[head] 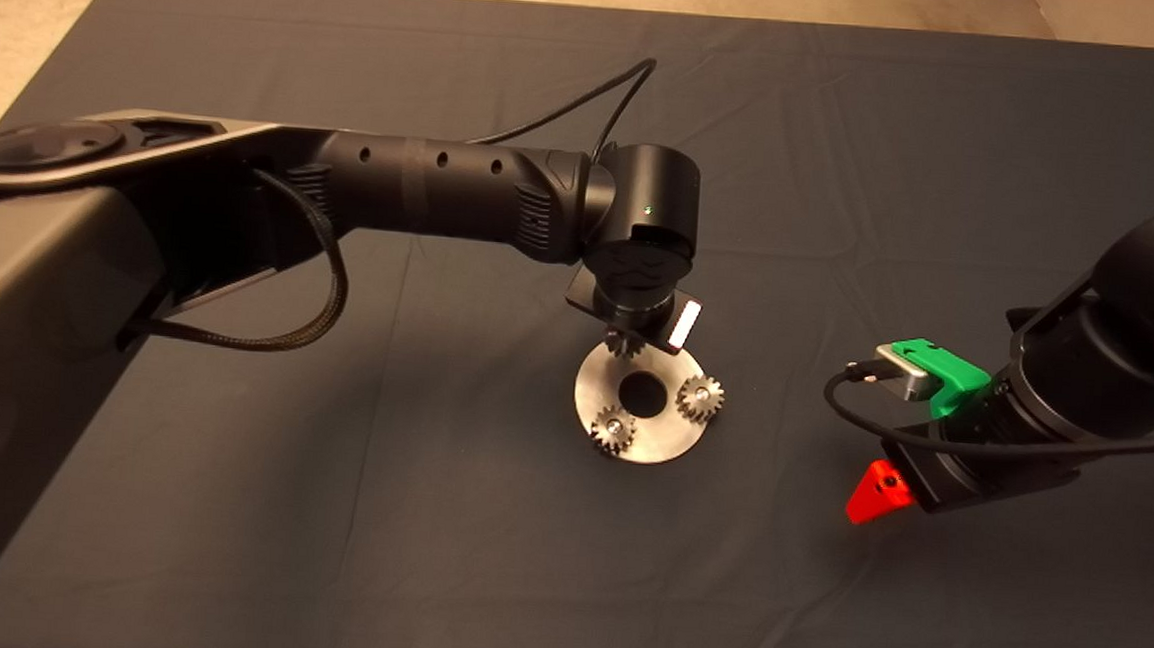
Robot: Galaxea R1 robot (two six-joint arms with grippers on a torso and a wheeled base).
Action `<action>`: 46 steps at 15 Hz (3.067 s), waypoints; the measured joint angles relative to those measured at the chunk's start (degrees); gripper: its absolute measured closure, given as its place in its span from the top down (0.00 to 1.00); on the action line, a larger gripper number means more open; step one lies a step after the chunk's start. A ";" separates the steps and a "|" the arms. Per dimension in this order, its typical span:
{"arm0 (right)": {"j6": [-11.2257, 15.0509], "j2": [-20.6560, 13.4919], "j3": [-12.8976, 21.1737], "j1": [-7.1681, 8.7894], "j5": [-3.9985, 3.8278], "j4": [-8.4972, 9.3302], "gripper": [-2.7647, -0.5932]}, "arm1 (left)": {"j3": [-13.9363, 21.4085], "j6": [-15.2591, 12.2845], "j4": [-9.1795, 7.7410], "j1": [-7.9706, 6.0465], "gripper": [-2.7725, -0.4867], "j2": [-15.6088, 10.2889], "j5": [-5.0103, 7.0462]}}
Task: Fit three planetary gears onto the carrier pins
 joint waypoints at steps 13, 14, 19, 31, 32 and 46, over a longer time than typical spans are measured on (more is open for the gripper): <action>0.00 0.16 0.00 0.00 0.10 0.00 0.86 | -0.74 0.49 -0.89 0.00 0.15 0.13 -0.13; 0.00 0.16 0.00 0.00 0.11 0.00 0.86 | -0.86 0.68 -0.91 0.00 0.15 0.15 -0.11; 0.01 0.16 0.00 0.00 0.10 0.00 0.86 | -1.62 1.34 -1.11 0.18 0.15 0.18 -0.29; 0.02 0.46 0.05 -0.05 0.10 0.04 0.86 | -3.39 2.63 0.24 2.56 0.15 0.44 -1.16; 0.02 0.46 0.05 -0.16 0.00 0.04 0.86 | -3.39 2.62 0.24 2.56 0.15 0.44 -1.15; 0.41 0.44 0.05 -0.20 0.03 0.04 0.86 | -3.38 2.21 0.05 2.54 0.35 0.15 -0.90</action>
